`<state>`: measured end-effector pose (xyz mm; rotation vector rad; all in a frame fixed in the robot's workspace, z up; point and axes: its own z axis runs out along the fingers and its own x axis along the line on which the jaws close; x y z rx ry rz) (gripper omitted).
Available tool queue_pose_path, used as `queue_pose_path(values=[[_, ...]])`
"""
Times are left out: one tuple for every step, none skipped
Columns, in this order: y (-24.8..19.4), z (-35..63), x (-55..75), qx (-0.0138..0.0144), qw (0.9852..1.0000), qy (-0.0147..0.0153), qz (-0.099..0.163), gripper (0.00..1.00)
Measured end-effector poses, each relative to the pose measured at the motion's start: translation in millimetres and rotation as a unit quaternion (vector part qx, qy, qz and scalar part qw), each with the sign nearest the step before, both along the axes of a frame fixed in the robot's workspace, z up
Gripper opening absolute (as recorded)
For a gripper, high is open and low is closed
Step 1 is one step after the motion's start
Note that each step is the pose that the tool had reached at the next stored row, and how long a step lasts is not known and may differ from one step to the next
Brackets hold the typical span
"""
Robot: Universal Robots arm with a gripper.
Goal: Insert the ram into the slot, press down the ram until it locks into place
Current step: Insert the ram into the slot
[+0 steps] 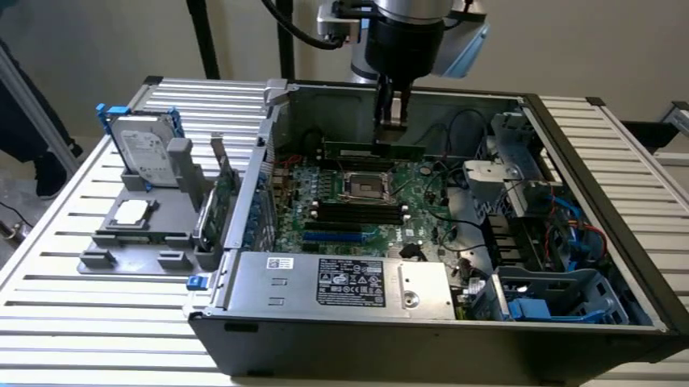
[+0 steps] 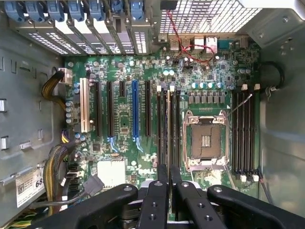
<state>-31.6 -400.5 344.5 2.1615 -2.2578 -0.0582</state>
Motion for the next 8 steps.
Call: queue_pose_path(values=[[0.0,-1.8,-0.2,0.0,1.0,0.0,0.0,0.13],[0.0,-3.6,-0.5,0.0,1.0,0.0,-0.001,0.13],[0.0,-5.4,-0.7,0.0,1.0,0.0,-0.001,0.13],[0.0,-7.1,-0.9,0.0,1.0,0.0,-0.001,0.13],[0.0,-9.1,-1.1,0.0,1.0,0.0,-0.002,0.13],[0.0,-10.9,-1.3,0.0,1.0,0.0,-0.002,0.13],[0.0,-12.7,-1.3,0.0,1.0,0.0,-0.002,0.13],[0.0,-14.5,-1.4,0.0,1.0,0.0,-0.002,0.13]])
